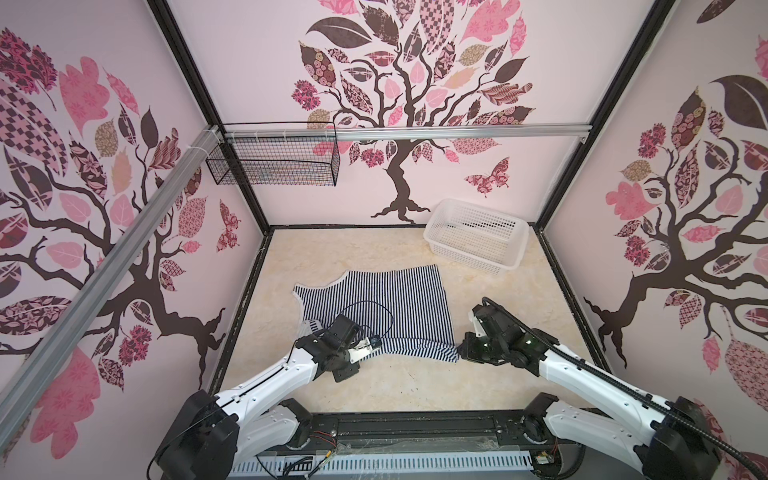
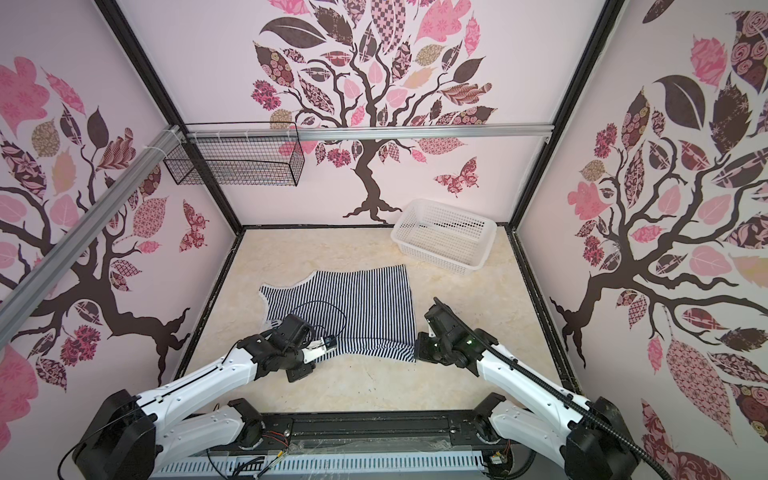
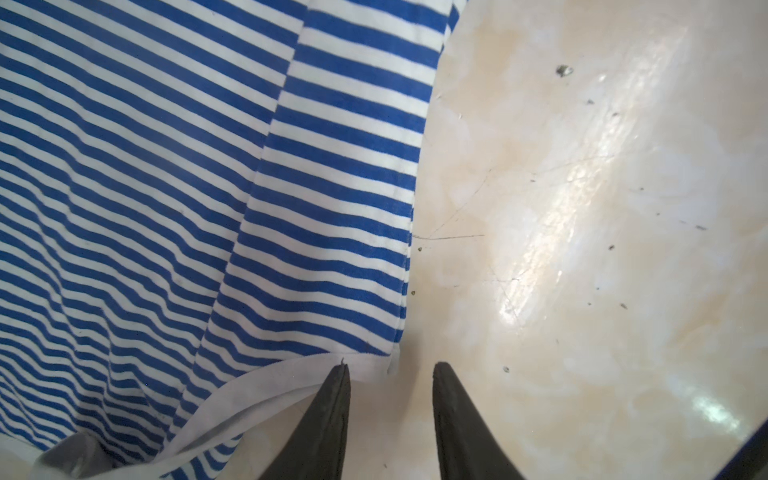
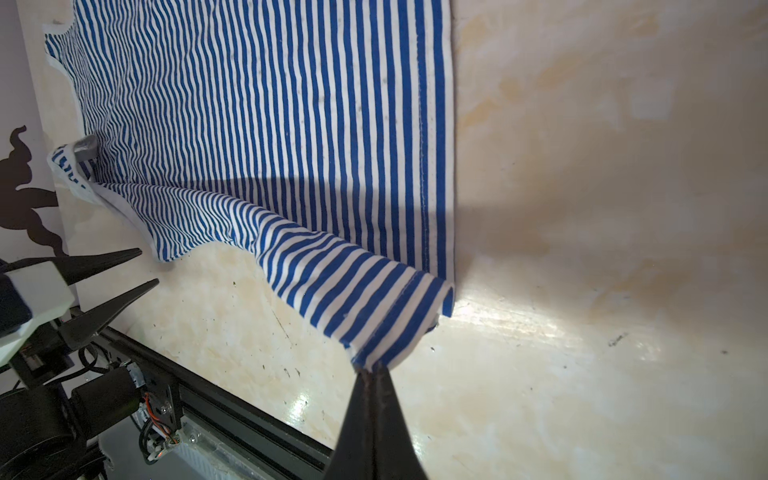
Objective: Fold and stack the tank tops
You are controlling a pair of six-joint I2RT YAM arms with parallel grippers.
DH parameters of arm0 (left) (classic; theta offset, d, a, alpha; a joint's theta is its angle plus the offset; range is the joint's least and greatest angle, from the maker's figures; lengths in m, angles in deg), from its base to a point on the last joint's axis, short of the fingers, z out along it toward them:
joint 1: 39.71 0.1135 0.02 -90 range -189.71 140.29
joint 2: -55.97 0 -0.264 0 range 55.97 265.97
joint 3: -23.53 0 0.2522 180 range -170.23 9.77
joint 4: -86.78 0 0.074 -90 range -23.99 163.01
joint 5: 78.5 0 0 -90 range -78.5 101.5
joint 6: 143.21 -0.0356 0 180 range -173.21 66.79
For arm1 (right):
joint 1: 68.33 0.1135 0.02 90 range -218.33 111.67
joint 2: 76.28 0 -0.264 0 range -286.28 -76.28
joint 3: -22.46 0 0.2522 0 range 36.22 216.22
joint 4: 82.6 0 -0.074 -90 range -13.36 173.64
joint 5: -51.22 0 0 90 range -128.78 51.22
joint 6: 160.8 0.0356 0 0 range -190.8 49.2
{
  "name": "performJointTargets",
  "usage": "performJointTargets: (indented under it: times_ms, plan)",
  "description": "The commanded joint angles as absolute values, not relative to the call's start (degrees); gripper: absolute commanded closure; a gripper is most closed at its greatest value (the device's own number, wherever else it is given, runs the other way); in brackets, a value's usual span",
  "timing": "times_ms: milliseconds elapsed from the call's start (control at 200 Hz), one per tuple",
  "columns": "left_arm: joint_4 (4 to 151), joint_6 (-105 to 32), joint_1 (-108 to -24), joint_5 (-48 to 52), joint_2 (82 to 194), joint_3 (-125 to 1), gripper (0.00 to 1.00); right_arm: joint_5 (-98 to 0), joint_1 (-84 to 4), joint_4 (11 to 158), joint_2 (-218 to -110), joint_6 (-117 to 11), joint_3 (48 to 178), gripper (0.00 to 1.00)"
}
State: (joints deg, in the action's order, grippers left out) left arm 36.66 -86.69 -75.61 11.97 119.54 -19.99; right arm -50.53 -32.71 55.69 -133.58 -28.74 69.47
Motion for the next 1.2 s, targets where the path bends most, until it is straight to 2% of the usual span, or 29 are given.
performJointTargets:
  times_ms: [0, 185, 350, 625, 676, 1196]
  plan:
    - [38.5, -87.2, -76.0, 10.6, 120.6, -19.0, 0.64, -50.7, -32.5, 55.6, -134.3, -28.4, 70.2, 1.0]
    - [40.6, -87.0, -75.9, 11.8, 122.7, -18.2, 0.69, -50.8, -32.4, 55.4, -134.5, -28.5, 70.7, 1.0]
    - [41.8, -87.4, -76.0, 14.3, 124.2, -17.4, 0.85, -50.9, -32.3, 54.7, -134.0, -28.6, 71.0, 1.0]
    - [43.1, -86.7, -76.0, 16.5, 123.3, -17.0, 0.95, -51.1, -32.1, 54.1, -133.8, -28.6, 71.5, 1.0]
    - [42.6, -86.5, -76.0, 16.6, 122.7, -17.2, 1.0, -51.0, -32.0, 53.8, -133.7, -28.6, 71.5, 1.0]
    - [26.5, -86.9, -76.0, 12.9, 105.6, -20.4, 1.0, -50.9, -26.5, 51.3, -131.0, -26.9, 71.0, 1.0]
